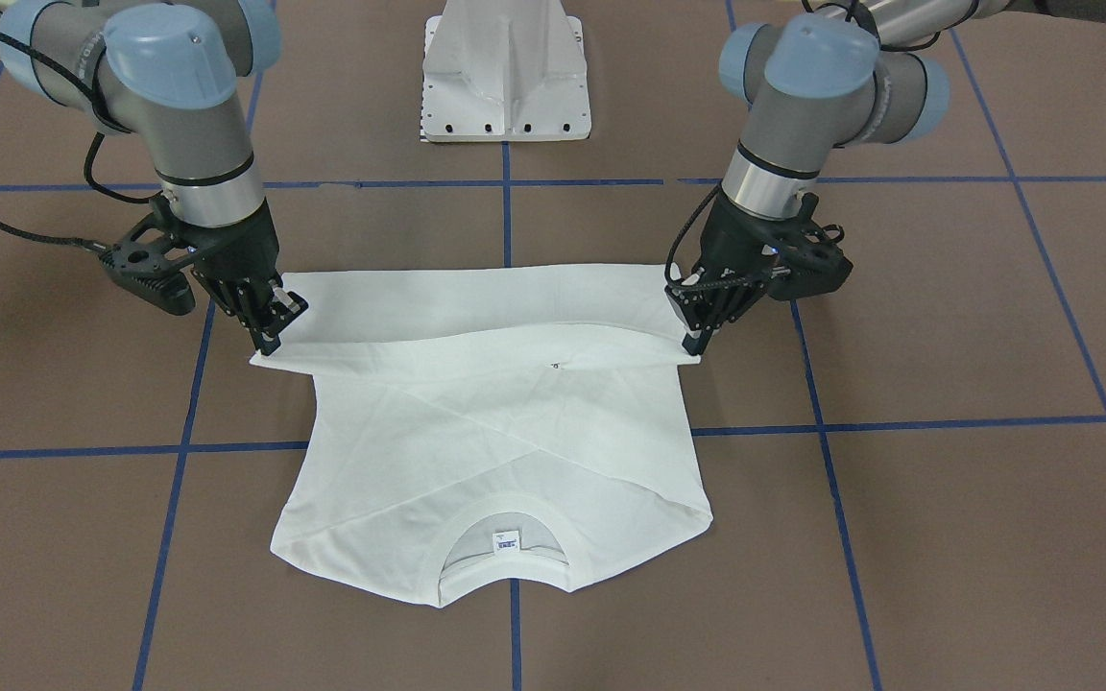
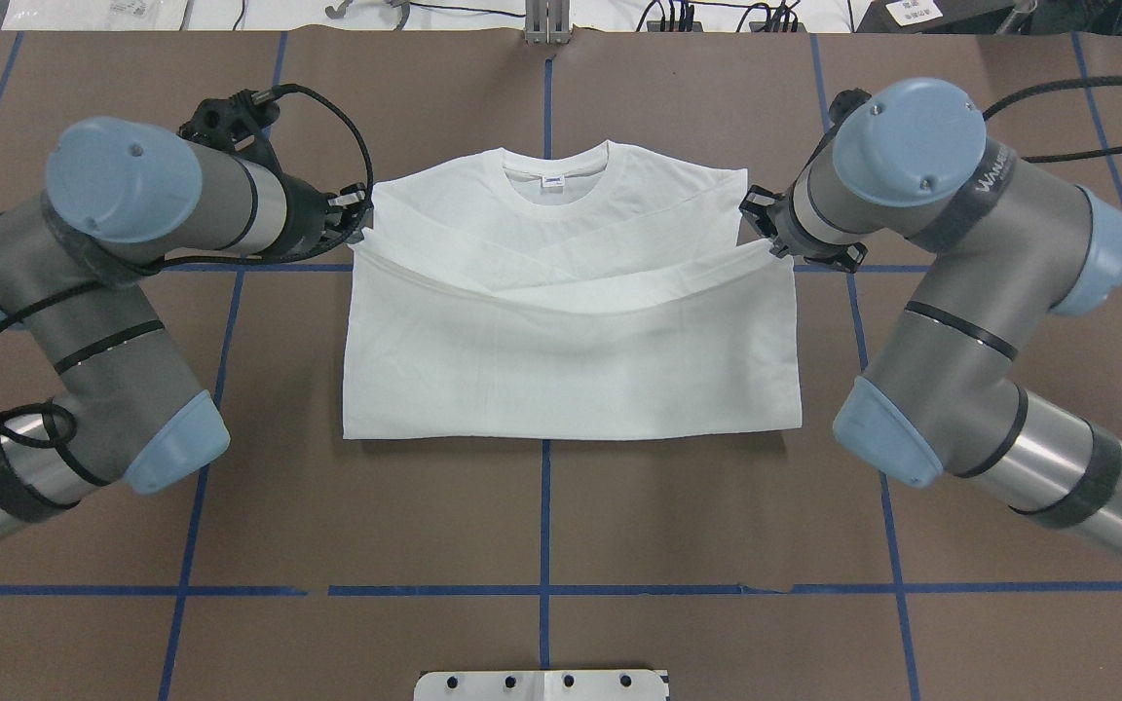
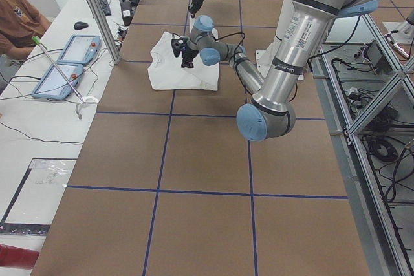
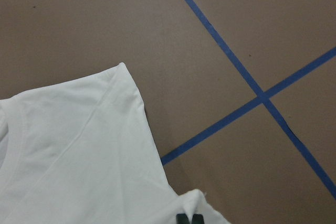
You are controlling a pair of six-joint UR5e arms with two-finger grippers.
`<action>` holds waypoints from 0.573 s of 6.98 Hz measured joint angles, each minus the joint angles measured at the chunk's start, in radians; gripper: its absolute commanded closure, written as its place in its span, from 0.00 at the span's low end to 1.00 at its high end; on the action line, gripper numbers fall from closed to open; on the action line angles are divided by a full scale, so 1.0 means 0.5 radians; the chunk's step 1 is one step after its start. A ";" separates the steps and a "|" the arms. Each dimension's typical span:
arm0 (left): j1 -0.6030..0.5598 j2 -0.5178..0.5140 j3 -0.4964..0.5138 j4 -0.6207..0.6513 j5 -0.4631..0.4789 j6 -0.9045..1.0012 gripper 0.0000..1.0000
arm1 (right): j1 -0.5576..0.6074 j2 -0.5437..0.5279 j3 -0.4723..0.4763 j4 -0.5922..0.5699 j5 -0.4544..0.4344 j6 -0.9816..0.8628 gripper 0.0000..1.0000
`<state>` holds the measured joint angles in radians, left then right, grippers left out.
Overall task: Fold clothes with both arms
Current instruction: 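Lower the hem onto the shirt near the collar and open both grippers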
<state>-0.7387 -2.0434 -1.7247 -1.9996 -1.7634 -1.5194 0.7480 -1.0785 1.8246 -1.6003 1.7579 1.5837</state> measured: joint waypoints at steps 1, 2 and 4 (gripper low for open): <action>-0.062 -0.034 0.148 -0.118 -0.002 0.060 1.00 | 0.049 0.074 -0.147 0.023 0.000 -0.064 1.00; -0.100 -0.090 0.301 -0.219 -0.002 0.088 1.00 | 0.089 0.139 -0.329 0.121 -0.002 -0.099 1.00; -0.126 -0.175 0.580 -0.452 0.001 0.099 1.00 | 0.124 0.254 -0.690 0.405 -0.005 -0.104 1.00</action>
<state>-0.8017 -2.1308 -1.4345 -2.2257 -1.7628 -1.4698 0.8101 -0.9514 1.4795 -1.3980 1.7555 1.5316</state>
